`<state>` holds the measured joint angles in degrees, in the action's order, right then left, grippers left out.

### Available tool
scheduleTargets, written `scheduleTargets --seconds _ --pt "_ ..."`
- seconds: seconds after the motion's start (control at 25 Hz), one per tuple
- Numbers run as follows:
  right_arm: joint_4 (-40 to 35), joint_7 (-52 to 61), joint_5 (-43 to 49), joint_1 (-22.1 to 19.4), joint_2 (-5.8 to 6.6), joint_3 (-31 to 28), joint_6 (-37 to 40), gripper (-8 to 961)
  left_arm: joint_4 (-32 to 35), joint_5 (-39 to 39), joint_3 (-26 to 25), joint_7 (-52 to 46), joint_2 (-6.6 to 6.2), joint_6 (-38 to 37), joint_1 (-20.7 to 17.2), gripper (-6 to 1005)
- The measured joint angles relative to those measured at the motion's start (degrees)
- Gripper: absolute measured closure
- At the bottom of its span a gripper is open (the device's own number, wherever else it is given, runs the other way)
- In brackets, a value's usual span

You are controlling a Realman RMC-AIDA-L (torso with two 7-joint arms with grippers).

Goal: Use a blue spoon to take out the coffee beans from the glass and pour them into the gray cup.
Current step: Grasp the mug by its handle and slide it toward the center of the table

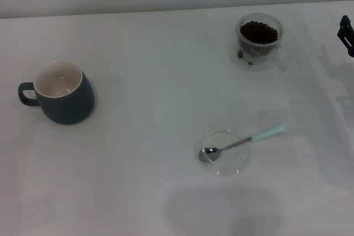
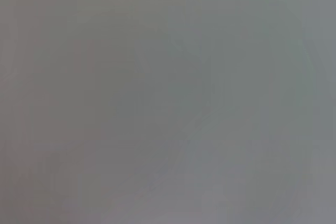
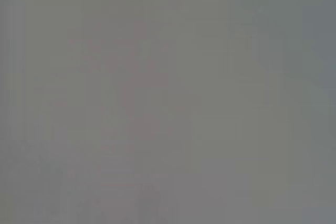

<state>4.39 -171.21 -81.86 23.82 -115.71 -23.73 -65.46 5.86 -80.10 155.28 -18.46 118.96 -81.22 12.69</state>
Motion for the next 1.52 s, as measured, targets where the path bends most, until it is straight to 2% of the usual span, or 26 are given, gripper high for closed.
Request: scheduleTargets --seconds 0.36,0.6,0.84,1.2,1.52 --pt "-0.1 0.0 -0.1 0.1 0.14 0.0 0.0 101 -0.5 1.6 0.1 0.0 -0.05 0.0 -0.6 122" --pt "-0.1 0.0 0.0 0.6 0.14 0.0 0.1 101 -4.7 9.3 0.1 0.0 -0.05 0.4 -0.7 122" --pt "0.0 0.0 0.2 0.9 0.03 0.1 0.1 102 -8.8 17.9 0.1 0.6 -0.16 2.1 2.5 123" --pt "1.0 0.0 0.4 1.1 -0.04 0.3 -0.3 102 -10.5 24.1 0.1 3.4 -0.30 12.4 8.7 123" --pt "1.3 0.0 0.4 1.1 -0.13 0.1 -0.4 101 -9.7 26.5 0.0 6.7 0.09 16.8 11.0 130"
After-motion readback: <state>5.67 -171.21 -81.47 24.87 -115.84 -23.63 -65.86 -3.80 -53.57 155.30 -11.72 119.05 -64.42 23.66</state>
